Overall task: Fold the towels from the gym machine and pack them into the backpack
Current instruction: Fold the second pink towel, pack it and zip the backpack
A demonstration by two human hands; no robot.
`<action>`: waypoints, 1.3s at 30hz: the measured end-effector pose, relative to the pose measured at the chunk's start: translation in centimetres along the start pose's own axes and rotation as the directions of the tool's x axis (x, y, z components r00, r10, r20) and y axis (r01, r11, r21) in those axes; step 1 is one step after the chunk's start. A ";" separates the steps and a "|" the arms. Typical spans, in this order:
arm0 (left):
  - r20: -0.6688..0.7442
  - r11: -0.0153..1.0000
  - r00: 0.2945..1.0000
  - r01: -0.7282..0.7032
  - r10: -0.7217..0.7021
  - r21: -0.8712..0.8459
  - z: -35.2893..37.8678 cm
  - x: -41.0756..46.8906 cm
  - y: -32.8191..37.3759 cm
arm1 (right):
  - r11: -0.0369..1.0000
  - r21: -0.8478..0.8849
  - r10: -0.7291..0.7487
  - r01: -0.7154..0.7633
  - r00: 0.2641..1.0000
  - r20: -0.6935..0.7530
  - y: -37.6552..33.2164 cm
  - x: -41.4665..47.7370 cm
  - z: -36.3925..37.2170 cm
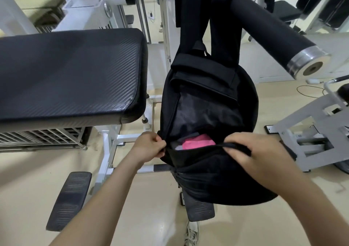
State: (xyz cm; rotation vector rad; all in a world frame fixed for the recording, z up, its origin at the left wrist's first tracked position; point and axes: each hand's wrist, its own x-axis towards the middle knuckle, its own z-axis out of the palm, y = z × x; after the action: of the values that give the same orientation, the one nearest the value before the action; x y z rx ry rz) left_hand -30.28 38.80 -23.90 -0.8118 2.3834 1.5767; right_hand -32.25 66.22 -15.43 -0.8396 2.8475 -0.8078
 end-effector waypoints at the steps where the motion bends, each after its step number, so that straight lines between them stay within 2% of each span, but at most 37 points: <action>1: 0.013 1.000 1.000 -0.022 0.022 0.000 -0.4 -0.9 1.0 | 1.000 0.000 0.029 -0.029 1.000 0.012 0.6 0.1 -0.7; 5: 0.065 0.996 0.994 -0.081 0.083 -0.024 -1.8 -4.2 3.7 | 0.997 -0.045 0.070 -0.070 0.998 0.000 2.1 0.6 -2.4; 8: 0.078 0.993 0.991 -0.113 0.110 0.033 -2.2 -5.2 3.6 | 0.998 -0.051 0.040 -0.036 0.997 0.072 0.4 0.9 -0.5; 13: -0.033 0.977 0.985 -0.166 0.172 0.134 -3.0 -5.9 1.8 | 0.998 0.030 -0.068 0.064 0.985 0.156 -3.7 0.8 5.3; 17: -0.188 0.957 0.959 -0.166 0.213 0.237 -4.8 -6.1 1.3 | 0.974 0.226 -0.077 0.021 0.967 0.242 -6.0 1.2 5.6; 22: -0.179 0.819 0.844 -0.404 0.506 0.407 -5.3 -10.0 4.5 | 0.937 0.324 -0.150 0.127 0.988 0.047 -8.5 1.9 2.0; 24: -0.199 0.829 0.821 -0.466 0.535 0.308 -5.5 -11.6 6.1 | 0.951 0.250 -0.195 0.184 0.981 0.018 -9.9 1.8 0.3; 26: -0.200 0.834 0.812 -0.512 0.548 0.208 -5.6 -12.7 7.9 | 0.973 0.060 -0.225 0.222 0.974 0.034 -11.6 1.6 -0.8; 29: -0.159 0.788 0.780 -0.558 0.605 0.261 -5.0 -13.6 10.1 | 0.953 -0.183 -0.248 0.243 0.969 -0.006 -13.8 2.0 -1.4; 33: -0.128 0.759 0.761 -0.587 0.636 0.281 -5.1 -14.2 10.7 | 0.905 -0.356 -0.285 0.235 0.954 -0.095 -14.3 3.2 -0.3; 35: -0.065 0.738 0.760 -0.601 0.646 0.308 -5.3 -14.1 10.5 | 0.896 -0.370 -0.316 0.246 0.938 -0.141 -14.0 3.7 0.5; 37: 0.014 0.720 0.760 -0.621 0.650 0.310 -5.4 -13.7 10.0 | 0.897 -0.337 -0.339 0.286 0.935 -0.109 -13.4 3.8 1.4; 39: 0.106 0.755 0.792 -0.607 0.601 0.250 -5.6 -13.0 9.3 | 0.904 -0.239 -0.379 0.354 0.923 -0.065 -12.6 4.0 2.0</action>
State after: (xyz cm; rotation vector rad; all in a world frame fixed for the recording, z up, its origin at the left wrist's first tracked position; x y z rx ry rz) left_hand -23.43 40.98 -8.55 0.0634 2.9386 1.3461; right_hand -29.09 54.16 -10.47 -1.4396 2.9576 -0.5804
